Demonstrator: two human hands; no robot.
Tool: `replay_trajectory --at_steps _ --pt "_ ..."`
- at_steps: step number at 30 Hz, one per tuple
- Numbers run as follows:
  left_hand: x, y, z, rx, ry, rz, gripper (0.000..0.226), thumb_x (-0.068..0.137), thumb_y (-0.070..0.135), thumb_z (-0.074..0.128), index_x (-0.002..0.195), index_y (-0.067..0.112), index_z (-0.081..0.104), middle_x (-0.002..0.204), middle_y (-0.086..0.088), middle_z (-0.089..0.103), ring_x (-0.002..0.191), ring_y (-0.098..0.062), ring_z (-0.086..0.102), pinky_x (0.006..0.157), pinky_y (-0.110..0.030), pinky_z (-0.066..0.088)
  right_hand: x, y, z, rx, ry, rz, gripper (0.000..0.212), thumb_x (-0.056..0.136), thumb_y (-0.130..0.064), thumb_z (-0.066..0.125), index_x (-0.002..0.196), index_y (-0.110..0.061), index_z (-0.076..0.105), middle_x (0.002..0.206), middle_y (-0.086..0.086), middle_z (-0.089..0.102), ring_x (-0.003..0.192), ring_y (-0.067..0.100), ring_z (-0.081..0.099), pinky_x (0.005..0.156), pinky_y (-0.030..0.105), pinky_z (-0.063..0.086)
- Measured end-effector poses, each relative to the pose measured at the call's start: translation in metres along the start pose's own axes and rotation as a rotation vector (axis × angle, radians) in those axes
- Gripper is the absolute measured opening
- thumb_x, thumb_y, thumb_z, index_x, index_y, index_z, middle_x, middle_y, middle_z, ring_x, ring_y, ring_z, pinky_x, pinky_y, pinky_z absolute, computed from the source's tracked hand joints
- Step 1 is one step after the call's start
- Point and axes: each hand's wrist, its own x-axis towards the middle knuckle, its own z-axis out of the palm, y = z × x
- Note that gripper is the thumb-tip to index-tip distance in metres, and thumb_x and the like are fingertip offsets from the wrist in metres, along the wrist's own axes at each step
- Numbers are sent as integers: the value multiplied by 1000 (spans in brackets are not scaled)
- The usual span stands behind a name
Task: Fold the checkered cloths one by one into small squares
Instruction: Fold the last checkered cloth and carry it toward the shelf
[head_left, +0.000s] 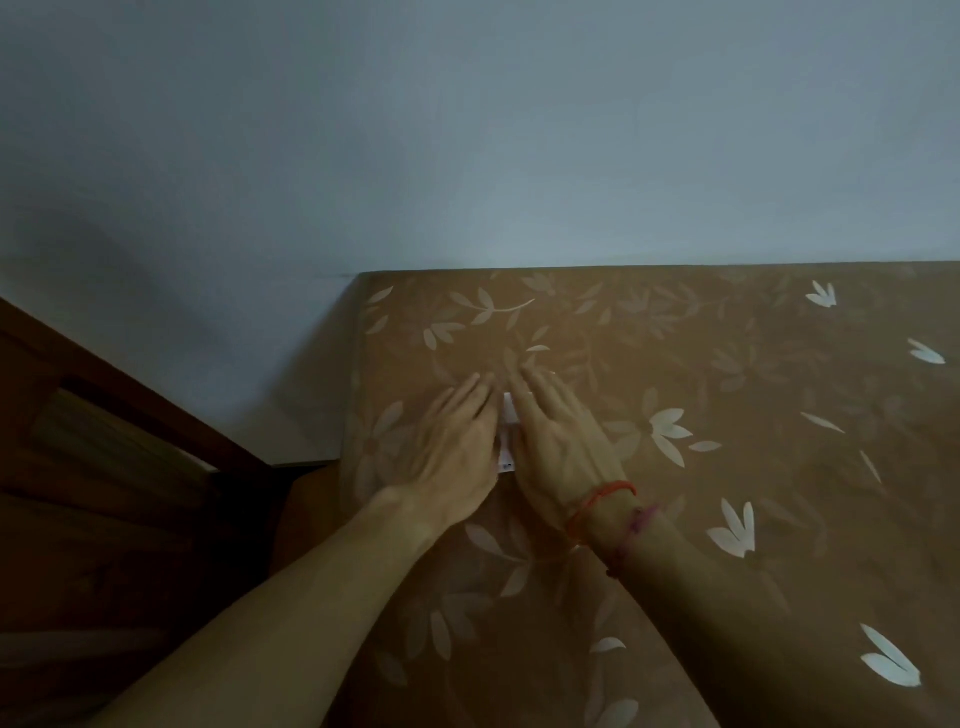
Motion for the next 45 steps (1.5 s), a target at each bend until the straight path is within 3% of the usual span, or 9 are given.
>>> replay_trajectory --at_steps 1,3,5,6,8,10,29,34,45 --pt "-3 -3 6 59 -27 14 55 98 17 42 149 6 26 157 -9 25 146 -18 16 119 -31 8 -9 0 2 -129 -242 -87 62 103 -24 30 149 0 -5 159 17 1 146 32 7 118 44 14" --pt "-10 -6 12 134 -95 23 56 99 21 32 151 9 19 159 -7 17 148 -15 6 120 -32 3 -18 -3 -2 -7 -275 -130 61 104 -25 22 145 -2 -18 156 25 4 147 18 10 118 36 -1" --pt "-14 -7 13 171 -123 27 60 96 28 11 152 9 15 160 -7 12 148 -14 0 120 -33 1 -7 -11 0 156 515 -300 50 105 -22 4 145 1 -14 144 39 25 137 1 32 114 21 -7" --pt "-15 -9 13 181 -125 40 66 92 32 1 152 9 14 160 -6 10 148 -13 -1 120 -33 1 1 -12 -1 306 675 -289 52 103 -24 0 147 2 -8 150 33 20 140 -1 22 117 21 -1" --pt "-16 -11 13 200 -129 63 73 87 35 -7 153 9 13 161 -6 10 148 -13 -1 121 -34 1 21 -18 5 372 534 -177 64 93 -32 1 151 -4 1 159 10 1 143 8 -5 121 36 11" --pt "-17 -14 12 209 -131 71 72 88 35 -6 153 10 12 161 -6 10 147 -12 0 120 -33 0 31 -15 19 296 407 -112 64 93 -33 8 151 -8 -1 160 6 -4 144 11 -12 122 35 2" --pt "-15 -14 9 189 -161 64 74 86 38 -11 152 11 6 161 -4 0 147 -14 -5 119 -31 -2 13 12 28 132 357 90 76 88 -48 -9 151 -6 -3 160 11 -7 148 21 -9 118 39 -10" --pt "-14 -15 8 209 -191 69 75 84 38 -13 153 12 3 161 -2 -3 147 -13 -8 118 -29 -6 -3 9 32 93 348 110 69 98 -50 7 152 -8 -1 160 9 -5 148 20 -9 115 41 -15" --pt "-35 -23 -17 155 -157 35 54 103 31 20 153 15 9 161 2 0 145 -4 -5 100 -10 -24 0 13 23 345 253 84 80 91 -62 5 153 -11 0 160 5 -7 147 17 -10 120 37 -5"
